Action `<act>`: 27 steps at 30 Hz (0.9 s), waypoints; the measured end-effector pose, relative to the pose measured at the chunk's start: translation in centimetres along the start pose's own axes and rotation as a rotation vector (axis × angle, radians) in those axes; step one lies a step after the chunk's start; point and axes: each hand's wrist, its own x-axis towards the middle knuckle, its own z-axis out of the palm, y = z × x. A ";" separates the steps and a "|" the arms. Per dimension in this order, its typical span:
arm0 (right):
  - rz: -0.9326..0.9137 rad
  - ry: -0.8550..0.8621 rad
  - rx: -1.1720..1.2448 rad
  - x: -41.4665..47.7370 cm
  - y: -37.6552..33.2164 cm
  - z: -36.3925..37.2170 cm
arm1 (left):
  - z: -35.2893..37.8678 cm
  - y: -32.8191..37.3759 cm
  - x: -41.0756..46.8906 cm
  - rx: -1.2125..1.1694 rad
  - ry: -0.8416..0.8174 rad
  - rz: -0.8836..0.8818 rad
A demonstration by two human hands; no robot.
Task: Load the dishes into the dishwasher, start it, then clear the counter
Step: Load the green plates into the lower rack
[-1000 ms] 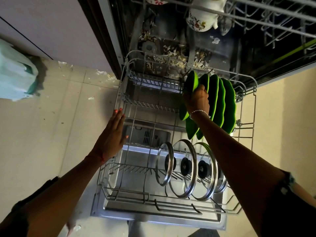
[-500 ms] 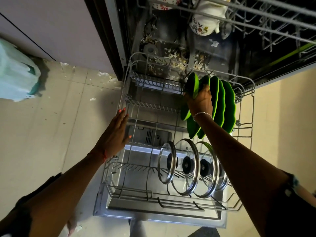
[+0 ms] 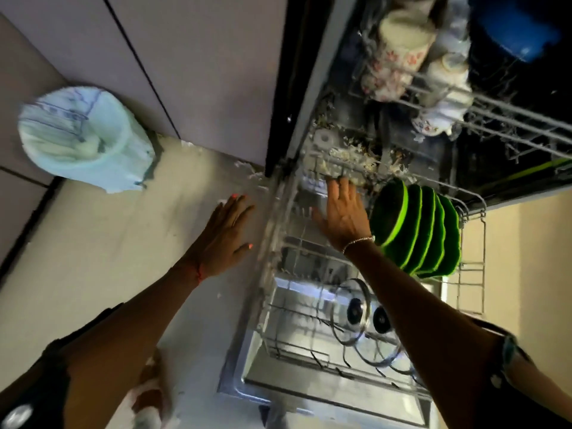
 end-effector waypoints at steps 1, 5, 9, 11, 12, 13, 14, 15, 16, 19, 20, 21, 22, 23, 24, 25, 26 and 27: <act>-0.049 -0.030 -0.008 0.3 -2.2 -0.8 | -1.8 -1.0 -0.6 0.029 0.014 0.012; -0.297 -0.007 -0.022 2.8 -12.7 -6.0 | -12.2 -5.3 -3.6 0.180 0.069 0.053; -0.549 0.118 -0.146 4.8 -21.9 -13.0 | -23.5 -8.4 -6.1 0.324 0.141 0.044; -0.665 0.235 -0.130 5.7 -27.4 -18.5 | -31.3 -9.8 -8.1 0.371 0.188 0.027; -0.707 0.291 -0.120 6.5 -30.1 -21.3 | -35.2 -10.2 -9.0 0.383 0.242 0.023; -0.739 0.309 -0.110 7.0 -32.6 -24.1 | -39.0 -10.4 -9.7 0.397 0.261 0.014; -0.761 0.368 -0.109 7.5 -34.5 -26.1 | -41.8 -10.7 -10.3 0.415 0.278 -0.007; -0.779 0.397 -0.127 8.0 -36.9 -28.8 | -45.3 -11.0 -11.4 0.455 0.285 -0.044; -0.789 0.394 -0.136 8.2 -38.9 -31.0 | -48.2 -11.2 -12.6 0.475 0.285 -0.082; -0.769 0.400 -0.146 8.8 -44.4 -36.5 | -55.4 -12.2 -15.9 0.488 0.379 -0.138; -0.770 0.393 -0.143 8.8 -46.4 -38.2 | -57.6 -12.3 -17.3 0.495 0.442 -0.148; -0.781 0.359 -0.113 8.5 -48.1 -39.6 | -59.2 -12.1 -18.6 0.515 0.477 -0.172; -0.796 0.318 -0.083 8.1 -49.9 -40.7 | -60.4 -12.2 -19.9 0.538 0.471 -0.207; -0.814 0.303 -0.061 7.8 -51.4 -41.6 | -61.4 -12.2 -21.1 0.537 0.465 -0.227; -0.818 0.302 -0.030 7.6 -52.5 -42.5 | -62.2 -12.3 -21.9 0.515 0.479 -0.244; -0.815 0.303 -0.004 7.4 -53.8 -43.4 | -63.2 -12.5 -23.1 0.481 0.484 -0.265; -0.822 0.297 0.025 7.3 -54.9 -44.2 | -63.8 -12.8 -24.1 0.465 0.473 -0.286; -0.819 0.274 0.073 7.1 -55.7 -44.8 | -64.3 -13.1 -25.1 0.454 0.462 -0.307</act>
